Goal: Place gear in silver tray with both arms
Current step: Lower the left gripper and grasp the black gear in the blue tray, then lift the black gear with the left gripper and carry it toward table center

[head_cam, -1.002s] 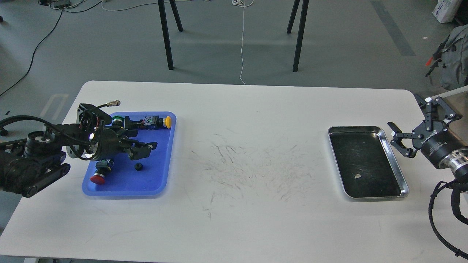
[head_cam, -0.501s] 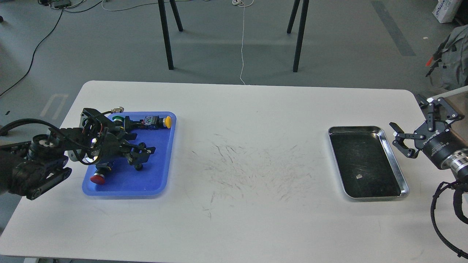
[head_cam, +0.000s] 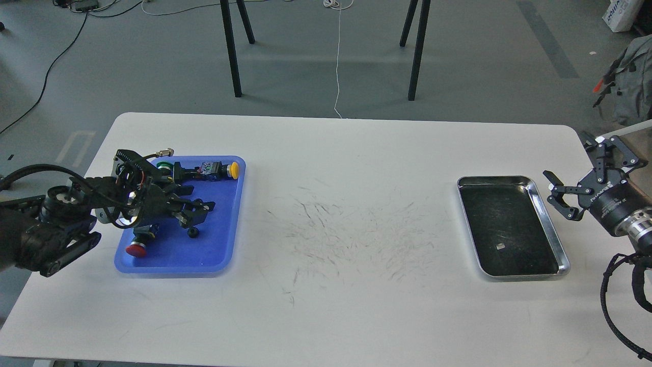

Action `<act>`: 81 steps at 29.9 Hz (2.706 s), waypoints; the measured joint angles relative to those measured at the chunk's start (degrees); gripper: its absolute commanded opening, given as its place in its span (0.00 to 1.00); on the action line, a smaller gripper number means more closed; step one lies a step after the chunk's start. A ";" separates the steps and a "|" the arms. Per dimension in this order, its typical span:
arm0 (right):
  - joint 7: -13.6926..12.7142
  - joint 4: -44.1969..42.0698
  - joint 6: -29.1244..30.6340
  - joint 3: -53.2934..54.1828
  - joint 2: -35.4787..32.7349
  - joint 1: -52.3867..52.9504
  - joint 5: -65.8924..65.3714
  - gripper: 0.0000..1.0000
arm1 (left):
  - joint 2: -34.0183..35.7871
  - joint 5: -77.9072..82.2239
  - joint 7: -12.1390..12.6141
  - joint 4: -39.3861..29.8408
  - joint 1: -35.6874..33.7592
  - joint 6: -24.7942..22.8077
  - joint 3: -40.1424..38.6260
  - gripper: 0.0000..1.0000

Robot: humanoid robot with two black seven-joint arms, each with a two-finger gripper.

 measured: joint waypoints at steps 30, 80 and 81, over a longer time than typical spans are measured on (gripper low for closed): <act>0.02 -0.05 0.00 -0.09 -0.53 -0.16 0.00 0.99 | -0.36 0.01 -0.02 0.93 -0.67 0.57 3.42 0.23; 0.17 -0.97 0.00 -0.17 -0.36 -0.45 -0.07 0.99 | -3.76 -26.75 0.00 -15.27 -11.60 -4.28 -1.73 0.22; 0.17 -0.96 -0.01 -0.17 -0.38 -0.50 -0.08 0.99 | -4.40 -26.86 0.00 -15.26 -11.71 -4.46 -1.74 0.22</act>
